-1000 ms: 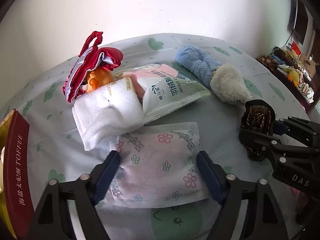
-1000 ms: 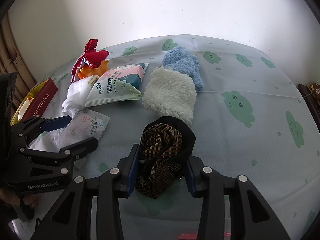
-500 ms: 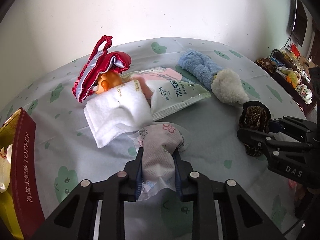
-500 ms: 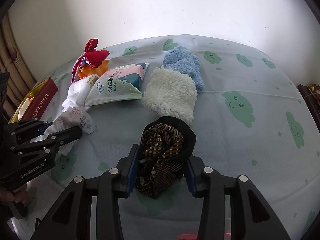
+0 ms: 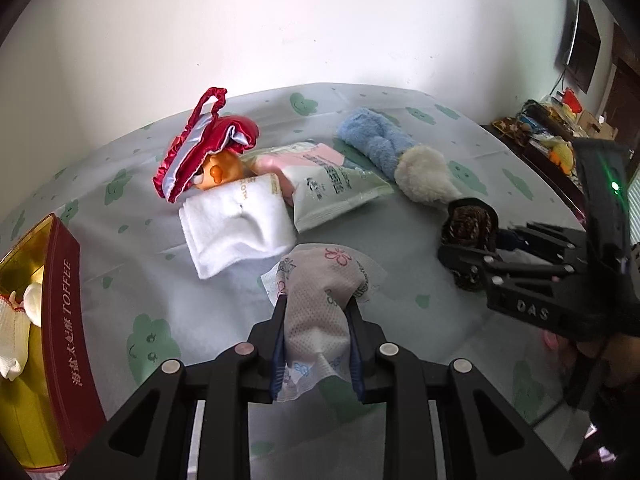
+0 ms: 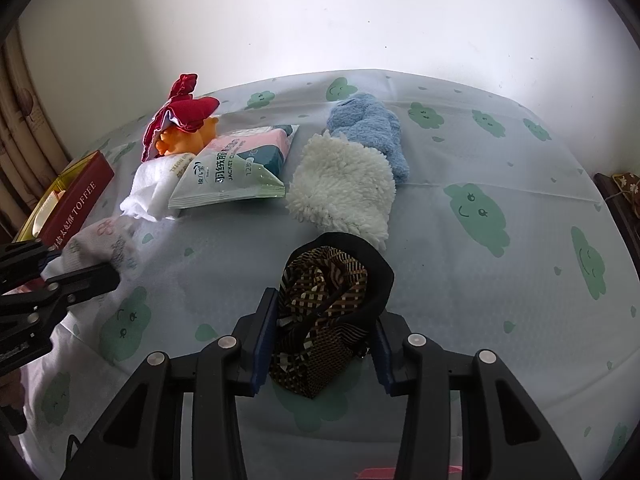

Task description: Organize soft objects

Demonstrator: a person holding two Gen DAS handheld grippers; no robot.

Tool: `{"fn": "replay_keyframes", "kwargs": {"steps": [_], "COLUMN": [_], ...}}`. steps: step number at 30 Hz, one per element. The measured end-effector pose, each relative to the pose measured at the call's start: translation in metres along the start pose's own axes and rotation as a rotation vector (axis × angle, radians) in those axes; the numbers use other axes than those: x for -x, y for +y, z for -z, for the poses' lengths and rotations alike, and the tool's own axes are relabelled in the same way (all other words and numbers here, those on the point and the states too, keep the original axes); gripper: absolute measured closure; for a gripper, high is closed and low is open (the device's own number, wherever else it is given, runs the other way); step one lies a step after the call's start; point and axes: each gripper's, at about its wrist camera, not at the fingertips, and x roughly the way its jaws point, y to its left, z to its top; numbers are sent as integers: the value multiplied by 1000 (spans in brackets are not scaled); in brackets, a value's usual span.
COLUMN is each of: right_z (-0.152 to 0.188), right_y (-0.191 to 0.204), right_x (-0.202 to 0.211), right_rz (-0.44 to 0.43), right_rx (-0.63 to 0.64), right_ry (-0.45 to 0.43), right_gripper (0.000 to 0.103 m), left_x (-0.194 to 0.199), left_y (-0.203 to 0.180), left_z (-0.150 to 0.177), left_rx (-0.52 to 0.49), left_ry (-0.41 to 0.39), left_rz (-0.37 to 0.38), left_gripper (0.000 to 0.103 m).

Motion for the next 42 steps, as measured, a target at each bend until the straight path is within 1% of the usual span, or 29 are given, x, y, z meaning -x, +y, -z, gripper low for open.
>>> {"fn": "replay_keyframes", "kwargs": {"steps": [5, 10, 14, 19, 28, 35, 39, 42], "right_z": [0, -1, -1, -2, -2, -2, -2, -2], "right_y": [0, 0, 0, 0, -1, 0, 0, -1], "right_x": [0, 0, 0, 0, 0, 0, 0, 0], "right_rz": [-1, 0, 0, 1, 4, 5, 8, 9], "right_rx": [-1, 0, 0, 1, 6, 7, 11, 12], "right_ry": [0, 0, 1, 1, 2, 2, 3, 3], "right_gripper": [62, 62, 62, 62, 62, 62, 62, 62], "left_x": [9, 21, 34, 56, 86, 97, 99, 97], "left_y": [7, 19, 33, 62, 128, 169, 188, 196], "left_z": [5, 7, 8, 5, 12, 31, 42, 49], "left_rx": [18, 22, 43, 117, 281, 348, 393, 405], "left_ry": [0, -11, -24, -52, -70, -53, -38, -24], "left_rz": [-7, -47, -101, -197, -306, -389, -416, -433], "left_gripper": [78, 78, 78, 78, 78, 78, 78, 78]}}
